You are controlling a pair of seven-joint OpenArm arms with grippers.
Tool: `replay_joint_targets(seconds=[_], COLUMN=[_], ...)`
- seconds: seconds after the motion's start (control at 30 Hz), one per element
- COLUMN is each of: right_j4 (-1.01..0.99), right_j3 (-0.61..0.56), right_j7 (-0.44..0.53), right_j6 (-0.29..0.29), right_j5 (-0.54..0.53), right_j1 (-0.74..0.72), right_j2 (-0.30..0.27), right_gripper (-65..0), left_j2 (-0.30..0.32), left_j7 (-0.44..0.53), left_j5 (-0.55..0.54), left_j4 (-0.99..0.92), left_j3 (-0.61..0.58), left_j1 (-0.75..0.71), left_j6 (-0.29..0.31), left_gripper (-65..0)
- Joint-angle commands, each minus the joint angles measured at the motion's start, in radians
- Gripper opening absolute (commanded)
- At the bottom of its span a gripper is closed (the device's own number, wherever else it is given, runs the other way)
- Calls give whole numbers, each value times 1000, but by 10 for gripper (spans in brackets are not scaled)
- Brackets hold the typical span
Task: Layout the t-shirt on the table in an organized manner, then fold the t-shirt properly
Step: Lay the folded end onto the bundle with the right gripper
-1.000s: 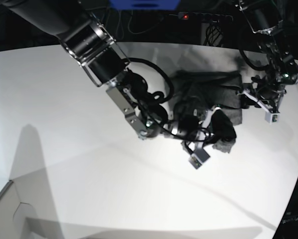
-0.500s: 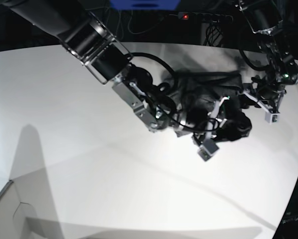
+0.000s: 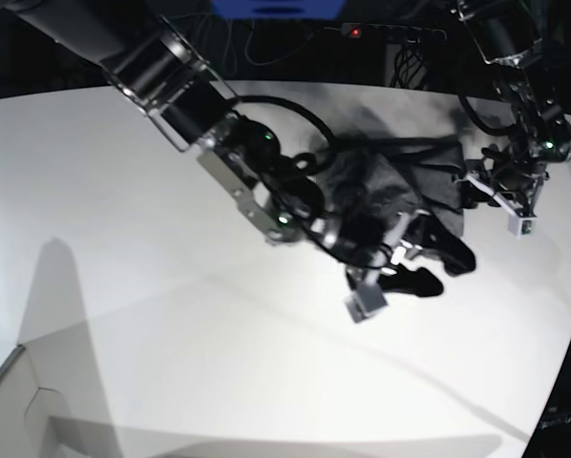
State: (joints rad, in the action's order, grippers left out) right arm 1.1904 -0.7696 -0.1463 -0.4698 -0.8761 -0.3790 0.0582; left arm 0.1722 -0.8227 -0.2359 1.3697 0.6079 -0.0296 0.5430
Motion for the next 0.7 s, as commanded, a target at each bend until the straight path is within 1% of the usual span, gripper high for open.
replay_joint_targets(seconds=[0.0, 0.03, 0.07, 0.13, 0.17, 0.2, 0.27, 0.37, 0.47, 0.57, 0.67], right_j4=[41, 62, 79, 90, 90, 87, 88, 93, 95, 95, 93], right_j3=[3, 3, 3, -1, -3, -3, -3, -3, -3, -3, -4], right_j7=[14, 14, 14, 18, 21, 21, 23, 17, 15, 15, 15], right_j6=[-2, 6, 32, 116, 144, 153, 154, 156, 156, 156, 156], right_j5=[-22, -22, -22, -21, -21, -21, -21, -21, -21, -21, -21], right_j1=[1, 18, 35, 62, 70, 79, 96, 105, 131, 145, 154], right_j2=[-22, -41, -59, -99, -116, -130, -148, -171, -171, -166, -154], right_gripper=[-178, -178, -178, -178, -178, -182, -215, -309, -394, -434, -444], left_j2=[11, 11, 13, 13, 13, 13, 13, 13, 13, 13, 13], left_j7=[-17, -17, -17, -17, -17, -17, -17, -17, -17, -17, -17], left_j5=[8, 8, 8, 8, 8, 8, 8, 8, 8, 7, 7], left_j4=[9, 9, 9, 9, 9, 9, 9, 9, 9, 9, 9], left_j3=[2, 2, 2, 2, 2, 2, 2, 2, 2, 2, 2], left_j1=[6, 4, 4, 3, 3, 3, 3, 4, 6, 6, 6], left_j6=[-2, -2, -2, -2, -2, -2, -2, -2, -2, -2, -2], left_gripper=[-352, -352, -352, -352, -352, -352, -352, -352, -352, -352, -352])
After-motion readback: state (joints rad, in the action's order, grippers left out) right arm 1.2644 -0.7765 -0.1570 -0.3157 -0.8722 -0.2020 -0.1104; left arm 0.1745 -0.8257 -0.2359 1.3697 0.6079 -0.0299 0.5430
